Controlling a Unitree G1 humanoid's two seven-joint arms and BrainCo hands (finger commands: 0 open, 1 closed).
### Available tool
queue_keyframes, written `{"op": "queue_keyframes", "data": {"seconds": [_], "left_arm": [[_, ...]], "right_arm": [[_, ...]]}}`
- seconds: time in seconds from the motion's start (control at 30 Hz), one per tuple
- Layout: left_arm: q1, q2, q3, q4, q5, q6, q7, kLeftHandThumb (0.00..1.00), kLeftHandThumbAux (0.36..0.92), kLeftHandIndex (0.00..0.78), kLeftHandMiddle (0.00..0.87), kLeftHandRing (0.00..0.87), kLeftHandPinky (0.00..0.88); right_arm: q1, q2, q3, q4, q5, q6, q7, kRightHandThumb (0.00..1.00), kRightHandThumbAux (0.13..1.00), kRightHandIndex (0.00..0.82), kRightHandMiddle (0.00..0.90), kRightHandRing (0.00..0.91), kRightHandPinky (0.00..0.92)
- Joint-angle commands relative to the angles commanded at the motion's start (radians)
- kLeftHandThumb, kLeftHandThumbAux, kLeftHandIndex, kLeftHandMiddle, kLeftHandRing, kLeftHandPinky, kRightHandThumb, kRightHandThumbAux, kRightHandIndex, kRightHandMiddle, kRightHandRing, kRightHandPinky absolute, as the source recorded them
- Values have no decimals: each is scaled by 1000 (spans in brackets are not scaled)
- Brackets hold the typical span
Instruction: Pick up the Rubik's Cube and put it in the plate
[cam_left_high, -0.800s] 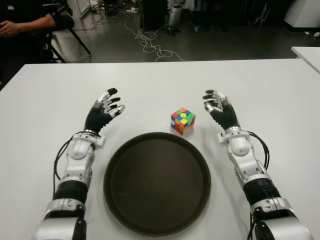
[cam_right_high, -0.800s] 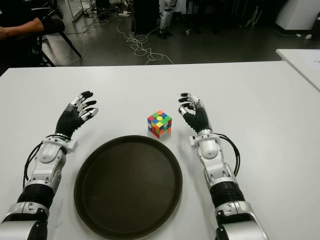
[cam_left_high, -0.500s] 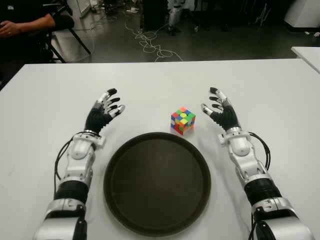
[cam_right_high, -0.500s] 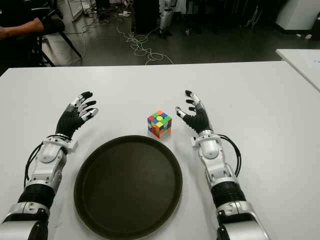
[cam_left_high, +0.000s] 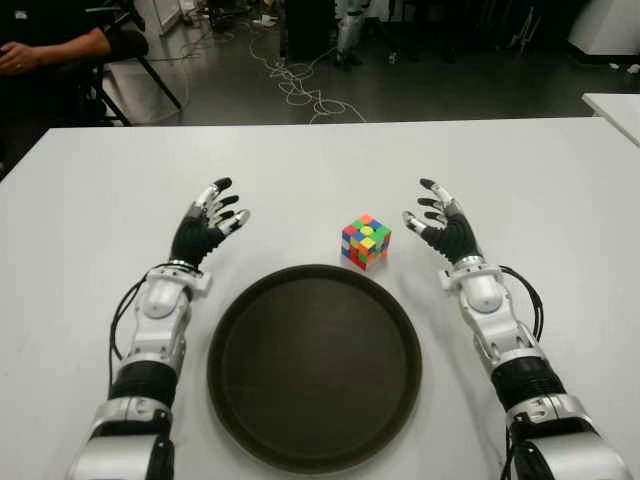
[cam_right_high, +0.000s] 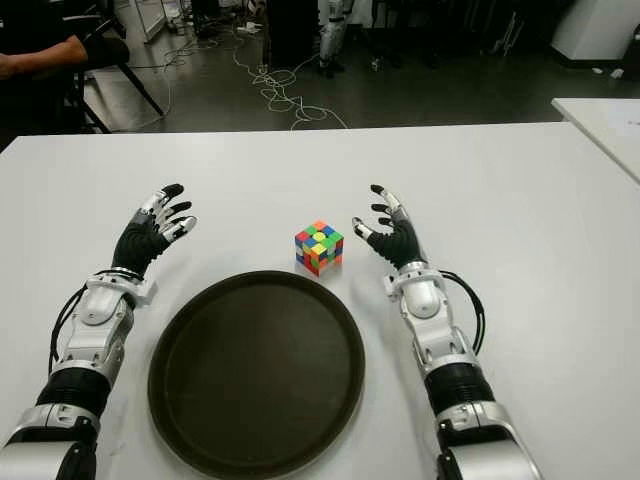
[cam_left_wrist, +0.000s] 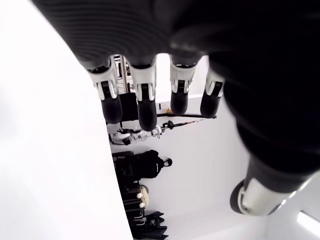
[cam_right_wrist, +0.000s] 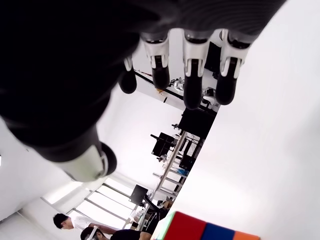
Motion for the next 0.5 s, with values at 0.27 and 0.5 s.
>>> {"op": "queue_keyframes", "data": {"seconds": [0.27,0.5], "left_arm": [[0,-2,1,4,-1,-3,5,190,694,44,85,103,128],[-1,-2,-1,3,0,-1,6,191,693,44,86,107,128]], "right_arm": [[-5,-3,3,12,-10,-4,-13,439,661,80,116,149,204],[-5,-2,1,15,-5,-7,-16,462,653,82,115,152,213]]}}
